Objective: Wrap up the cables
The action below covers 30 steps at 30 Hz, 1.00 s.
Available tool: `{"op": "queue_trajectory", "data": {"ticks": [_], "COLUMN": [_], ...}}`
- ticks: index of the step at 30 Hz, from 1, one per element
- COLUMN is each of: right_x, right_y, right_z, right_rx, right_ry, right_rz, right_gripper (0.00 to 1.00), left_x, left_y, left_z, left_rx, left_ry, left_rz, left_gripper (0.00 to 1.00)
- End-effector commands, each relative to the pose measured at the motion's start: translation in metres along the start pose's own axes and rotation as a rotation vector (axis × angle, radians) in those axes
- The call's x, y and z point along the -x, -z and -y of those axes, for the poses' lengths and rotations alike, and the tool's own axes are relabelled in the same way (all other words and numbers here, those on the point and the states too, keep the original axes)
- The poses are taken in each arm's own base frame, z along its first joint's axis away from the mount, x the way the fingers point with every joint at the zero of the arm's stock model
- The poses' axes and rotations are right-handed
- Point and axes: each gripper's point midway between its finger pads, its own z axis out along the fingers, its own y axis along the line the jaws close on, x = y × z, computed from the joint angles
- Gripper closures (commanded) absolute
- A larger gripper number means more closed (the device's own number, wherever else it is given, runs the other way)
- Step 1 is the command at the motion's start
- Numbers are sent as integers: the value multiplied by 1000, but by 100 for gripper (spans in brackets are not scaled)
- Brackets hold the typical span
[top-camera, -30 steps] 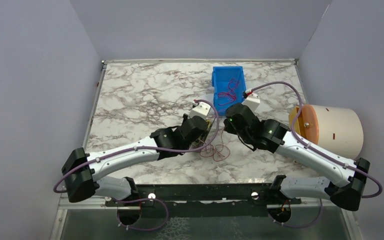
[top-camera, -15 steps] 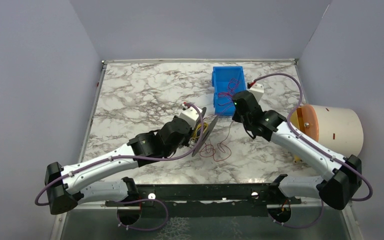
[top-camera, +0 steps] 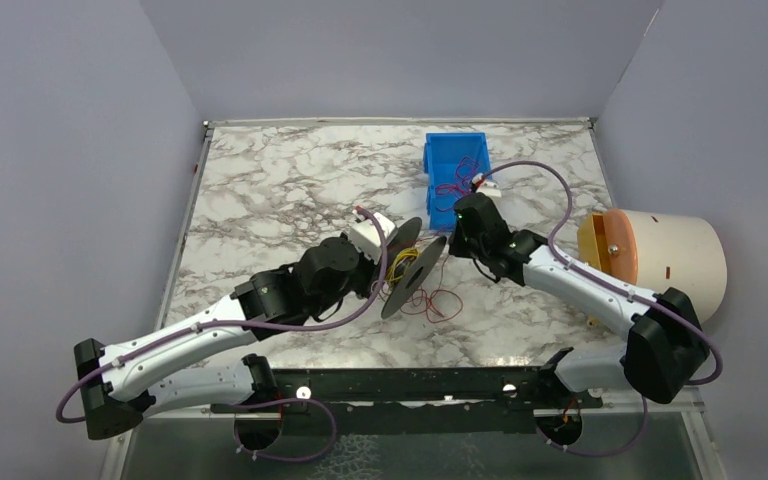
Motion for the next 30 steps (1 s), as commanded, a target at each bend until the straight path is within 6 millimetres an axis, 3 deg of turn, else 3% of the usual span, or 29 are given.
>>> {"op": "queue_trajectory", "data": {"ticks": [1, 15, 22, 30], "right_x": [-11, -32, -42, -52], "right_y": [-12, -15, -12, 3], "right_z": [-16, -37, -52, -77], "right_rx": [101, 328, 449, 651], "right_ry": [-6, -70, -98, -98], "right_rz": [-19, -11, -19, -30], "right_gripper": [93, 70, 51, 48], "left_x": [47, 94, 113, 126], "left_y": [21, 55, 62, 61], "left_z": [1, -21, -30, -43], "left_rx": [-34, 35, 82, 170], "left_ry": [58, 213, 276, 315], "left_rz": [153, 330, 381, 406], "left_gripper": [100, 100, 100, 100]}}
